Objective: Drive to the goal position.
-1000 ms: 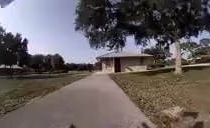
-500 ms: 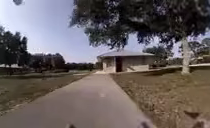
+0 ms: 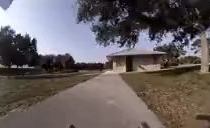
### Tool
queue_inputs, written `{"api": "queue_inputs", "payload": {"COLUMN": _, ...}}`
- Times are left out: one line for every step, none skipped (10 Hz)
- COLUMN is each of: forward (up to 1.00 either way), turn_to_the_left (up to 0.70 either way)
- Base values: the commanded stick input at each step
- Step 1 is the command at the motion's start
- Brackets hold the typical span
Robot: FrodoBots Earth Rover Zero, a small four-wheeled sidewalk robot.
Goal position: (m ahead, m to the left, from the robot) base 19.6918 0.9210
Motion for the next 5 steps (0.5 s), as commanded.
{"api": "queue_inputs", "payload": {"forward": 1.0, "turn_to_the_left": 0.02}}
{"api": "queue_inputs", "payload": {"forward": 1.0, "turn_to_the_left": 0.02}}
{"api": "queue_inputs", "payload": {"forward": 1.0, "turn_to_the_left": 0.02}}
{"api": "queue_inputs", "payload": {"forward": 1.0, "turn_to_the_left": 0.02}}
{"api": "queue_inputs", "payload": {"forward": 1.0, "turn_to_the_left": 0.02}}
